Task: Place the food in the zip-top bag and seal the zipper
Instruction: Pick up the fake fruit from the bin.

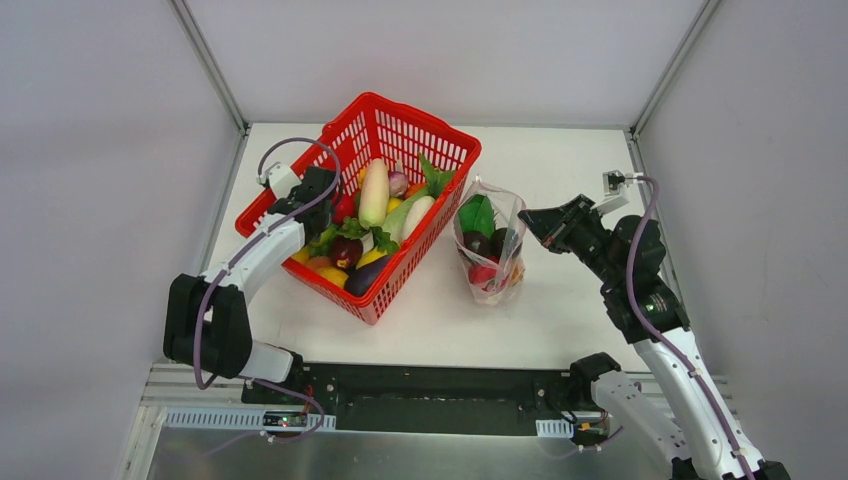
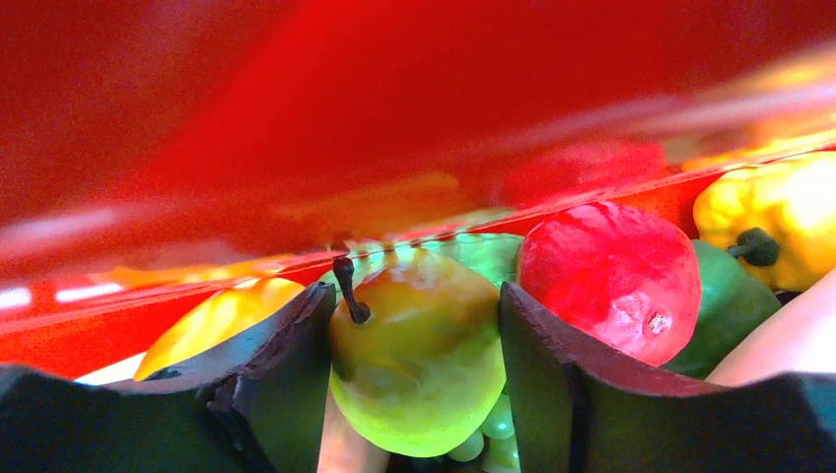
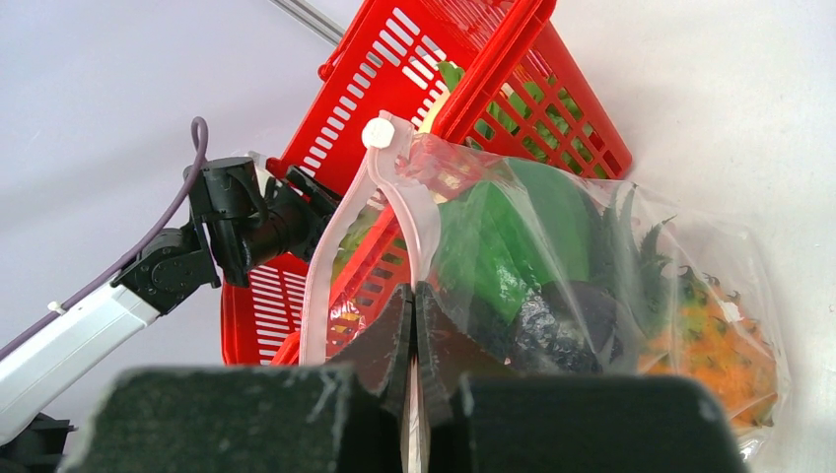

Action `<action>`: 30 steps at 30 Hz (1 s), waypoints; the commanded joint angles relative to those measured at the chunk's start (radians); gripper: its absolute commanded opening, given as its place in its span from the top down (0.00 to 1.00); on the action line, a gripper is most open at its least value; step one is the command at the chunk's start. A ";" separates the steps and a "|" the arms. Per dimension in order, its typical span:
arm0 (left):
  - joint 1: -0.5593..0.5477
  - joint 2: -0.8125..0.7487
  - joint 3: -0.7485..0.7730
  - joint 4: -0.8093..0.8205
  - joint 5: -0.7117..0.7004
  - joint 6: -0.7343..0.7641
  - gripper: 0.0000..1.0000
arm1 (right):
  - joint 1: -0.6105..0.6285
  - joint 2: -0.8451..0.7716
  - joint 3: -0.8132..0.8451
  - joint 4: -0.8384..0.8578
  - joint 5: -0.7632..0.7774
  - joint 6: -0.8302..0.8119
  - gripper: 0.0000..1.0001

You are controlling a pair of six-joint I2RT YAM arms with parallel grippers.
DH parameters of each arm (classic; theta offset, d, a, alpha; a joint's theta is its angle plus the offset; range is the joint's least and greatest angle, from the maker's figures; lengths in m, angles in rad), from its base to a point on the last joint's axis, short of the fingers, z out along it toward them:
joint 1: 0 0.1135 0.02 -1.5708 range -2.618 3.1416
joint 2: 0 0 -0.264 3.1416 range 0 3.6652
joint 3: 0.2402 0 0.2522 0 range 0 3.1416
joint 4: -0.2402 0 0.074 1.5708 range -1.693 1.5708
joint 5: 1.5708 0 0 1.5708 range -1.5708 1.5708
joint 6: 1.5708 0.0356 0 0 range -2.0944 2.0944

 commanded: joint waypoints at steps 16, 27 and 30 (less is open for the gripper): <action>-0.001 -0.276 0.036 0.043 0.155 0.167 1.00 | 0.002 -0.008 0.037 0.038 0.002 0.003 1.00; -0.001 -0.406 0.110 0.036 0.342 0.244 1.00 | 0.003 -0.013 0.042 0.037 -0.002 0.007 1.00; -0.001 -0.431 0.125 0.047 0.421 0.246 0.99 | 0.003 -0.015 0.040 0.039 -0.006 0.013 1.00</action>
